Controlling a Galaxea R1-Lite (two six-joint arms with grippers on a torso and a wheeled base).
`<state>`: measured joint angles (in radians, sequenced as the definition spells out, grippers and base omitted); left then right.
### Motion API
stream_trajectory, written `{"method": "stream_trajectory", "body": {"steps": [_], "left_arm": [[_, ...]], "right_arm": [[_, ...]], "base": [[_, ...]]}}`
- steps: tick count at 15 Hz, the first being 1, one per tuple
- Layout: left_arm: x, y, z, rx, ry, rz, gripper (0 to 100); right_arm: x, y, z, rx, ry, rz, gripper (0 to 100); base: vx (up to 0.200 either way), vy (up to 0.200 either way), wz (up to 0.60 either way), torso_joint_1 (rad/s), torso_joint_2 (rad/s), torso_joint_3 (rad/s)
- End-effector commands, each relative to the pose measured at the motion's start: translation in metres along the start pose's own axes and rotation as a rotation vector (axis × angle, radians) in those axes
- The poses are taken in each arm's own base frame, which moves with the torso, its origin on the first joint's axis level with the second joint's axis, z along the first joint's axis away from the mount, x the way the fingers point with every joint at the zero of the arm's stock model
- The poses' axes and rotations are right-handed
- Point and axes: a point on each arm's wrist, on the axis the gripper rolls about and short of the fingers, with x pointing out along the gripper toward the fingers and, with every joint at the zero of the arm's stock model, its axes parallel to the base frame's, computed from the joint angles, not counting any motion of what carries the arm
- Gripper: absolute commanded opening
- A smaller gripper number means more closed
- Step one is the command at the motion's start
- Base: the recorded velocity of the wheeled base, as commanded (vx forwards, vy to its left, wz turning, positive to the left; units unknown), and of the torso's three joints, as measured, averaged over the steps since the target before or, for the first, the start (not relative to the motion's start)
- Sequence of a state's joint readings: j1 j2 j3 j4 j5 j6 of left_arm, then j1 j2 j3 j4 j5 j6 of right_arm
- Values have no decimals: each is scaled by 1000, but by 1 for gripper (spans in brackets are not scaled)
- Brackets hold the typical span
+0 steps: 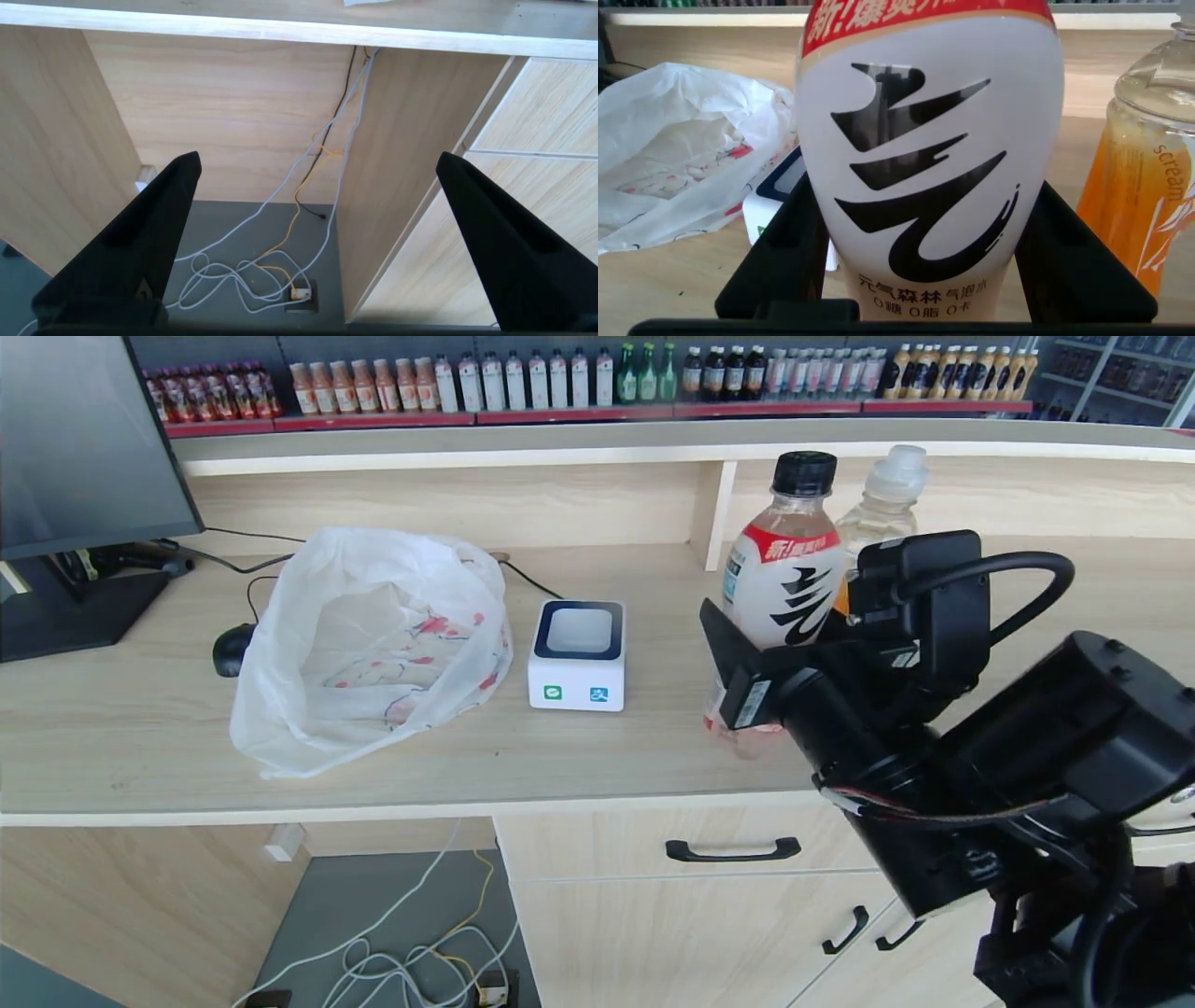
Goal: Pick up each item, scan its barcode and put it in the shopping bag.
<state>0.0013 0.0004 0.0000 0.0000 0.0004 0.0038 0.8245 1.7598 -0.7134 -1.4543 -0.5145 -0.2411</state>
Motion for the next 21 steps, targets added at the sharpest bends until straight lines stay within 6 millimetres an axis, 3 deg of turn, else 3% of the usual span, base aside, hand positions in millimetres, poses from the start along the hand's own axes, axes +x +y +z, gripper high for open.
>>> {"method": "stream_trajectory", "body": {"steps": [1,3,10,16,21], "left_arm": [[0,0,0,-1,0,0,100],[0,0,0,-1,0,0,100],[0,0,0,-1,0,0,100],[0,0,0,-1,0,0,100],[0,0,0,1,0,0,100]], "right_arm": [[-16,-11,7,44,-4,51,0],[-26,-14,-1,80,32,94,0],[-46,-24,1,190,44,252,0],[-100,-55,6,187,77,262,0],[-100,-57,15,197,40,258,0]], "base": [[0,0,0,0,0,0],[0,0,0,0,0,0],[0,0,0,0,0,0],[0,0,0,0,0,0],[0,0,0,0,0,0]]}}
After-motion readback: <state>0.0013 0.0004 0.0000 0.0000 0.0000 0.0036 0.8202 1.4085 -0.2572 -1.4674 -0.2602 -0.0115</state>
